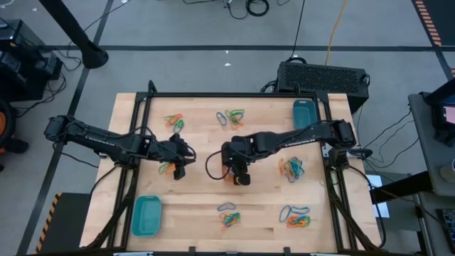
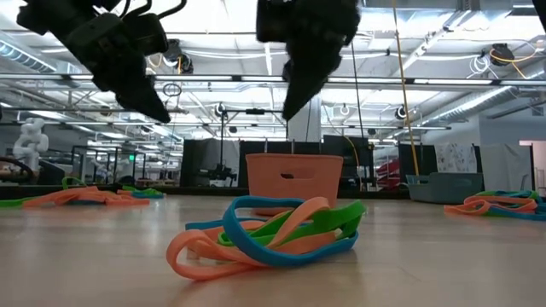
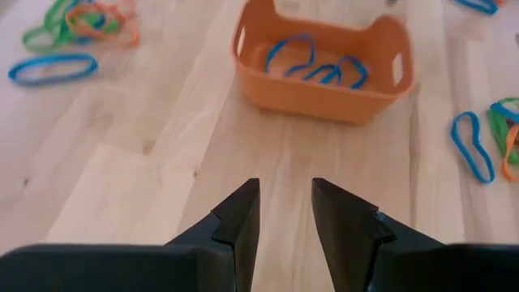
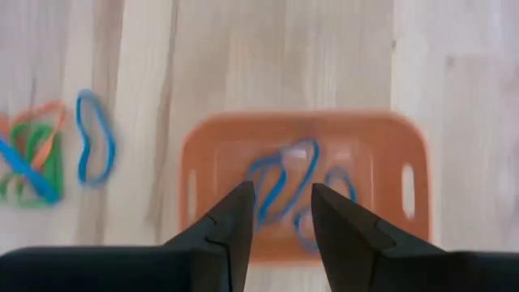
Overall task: Sort rubber bands into baskets
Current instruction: Put the blue rubber band into the orange bin
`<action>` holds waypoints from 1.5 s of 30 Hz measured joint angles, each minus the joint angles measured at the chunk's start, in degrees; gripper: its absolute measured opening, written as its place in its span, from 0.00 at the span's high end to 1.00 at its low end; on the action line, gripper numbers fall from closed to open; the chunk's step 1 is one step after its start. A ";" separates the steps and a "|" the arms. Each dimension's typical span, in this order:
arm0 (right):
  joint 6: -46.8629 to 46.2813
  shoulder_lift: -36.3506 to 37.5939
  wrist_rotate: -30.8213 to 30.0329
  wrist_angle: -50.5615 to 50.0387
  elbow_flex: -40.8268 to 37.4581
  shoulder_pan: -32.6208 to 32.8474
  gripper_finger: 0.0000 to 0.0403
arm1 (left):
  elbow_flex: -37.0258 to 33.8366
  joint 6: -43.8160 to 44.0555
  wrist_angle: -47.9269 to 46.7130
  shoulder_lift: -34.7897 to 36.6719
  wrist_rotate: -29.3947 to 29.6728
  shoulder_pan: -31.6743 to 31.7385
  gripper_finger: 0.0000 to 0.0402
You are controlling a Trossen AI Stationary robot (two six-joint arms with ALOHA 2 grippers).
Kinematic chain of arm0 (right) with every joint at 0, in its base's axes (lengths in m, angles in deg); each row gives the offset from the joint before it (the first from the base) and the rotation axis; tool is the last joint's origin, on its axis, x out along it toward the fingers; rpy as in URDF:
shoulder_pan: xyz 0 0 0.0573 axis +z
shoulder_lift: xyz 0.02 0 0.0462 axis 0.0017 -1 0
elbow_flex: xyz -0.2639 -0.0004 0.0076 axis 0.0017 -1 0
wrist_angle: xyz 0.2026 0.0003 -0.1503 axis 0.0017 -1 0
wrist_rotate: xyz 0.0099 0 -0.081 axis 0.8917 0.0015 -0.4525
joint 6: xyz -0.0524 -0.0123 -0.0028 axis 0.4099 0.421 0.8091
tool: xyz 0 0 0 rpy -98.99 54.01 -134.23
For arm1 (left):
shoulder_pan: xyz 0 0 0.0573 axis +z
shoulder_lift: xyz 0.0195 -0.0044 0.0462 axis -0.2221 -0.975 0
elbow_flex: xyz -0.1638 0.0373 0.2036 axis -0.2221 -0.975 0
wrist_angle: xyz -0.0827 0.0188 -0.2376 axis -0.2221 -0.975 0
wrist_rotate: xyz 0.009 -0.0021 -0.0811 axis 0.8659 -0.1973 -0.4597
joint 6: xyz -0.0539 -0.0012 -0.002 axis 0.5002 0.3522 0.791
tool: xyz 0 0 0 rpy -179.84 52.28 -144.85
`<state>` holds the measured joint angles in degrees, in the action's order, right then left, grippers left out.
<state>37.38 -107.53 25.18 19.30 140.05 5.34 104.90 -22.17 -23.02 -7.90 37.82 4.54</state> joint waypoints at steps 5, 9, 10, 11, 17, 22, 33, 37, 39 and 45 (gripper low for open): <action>-0.21 2.10 -0.02 -2.57 0.16 3.38 0.71 | 0.00 3.75 -4.14 0.00 0.31 -0.15 0.70; -2.05 3.20 -0.24 -3.85 0.18 7.37 0.71 | 0.00 4.76 -5.02 0.00 0.74 -0.39 0.70; -2.67 3.36 -0.45 -3.67 0.18 8.52 0.71 | 0.00 4.76 -4.92 0.00 0.79 -0.68 0.70; -3.23 3.44 -0.87 -3.65 0.18 9.73 0.71 | 0.00 4.76 -4.39 -0.07 0.76 -1.08 0.70; -5.67 3.48 -7.72 -0.12 -0.90 17.67 0.71 | 0.01 1.85 6.01 -4.23 -2.10 -5.61 0.70; -9.43 3.46 -9.58 3.14 -2.53 22.98 0.71 | 0.02 -3.03 18.96 -10.62 -9.15 -9.55 0.70; -28.26 3.46 -18.20 -9.78 -2.83 31.41 0.71 | 8.04 -4.84 27.12 -21.31 -14.63 -13.96 0.70; -39.83 3.46 -15.62 -22.87 -2.84 33.04 0.71 | 10.34 -7.06 27.18 -22.92 -14.69 -15.53 0.70; -45.09 3.46 -12.55 -28.20 -2.85 33.51 0.71 | 10.40 -7.54 26.86 -23.30 -14.71 -16.08 0.70; -47.14 4.14 -10.69 -30.58 -8.92 34.41 0.71 | 10.49 -7.46 26.18 -23.71 -14.69 -16.22 0.70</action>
<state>-9.76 -103.39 14.49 -11.29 131.13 39.76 115.39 -29.63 3.16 -31.61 23.13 -11.68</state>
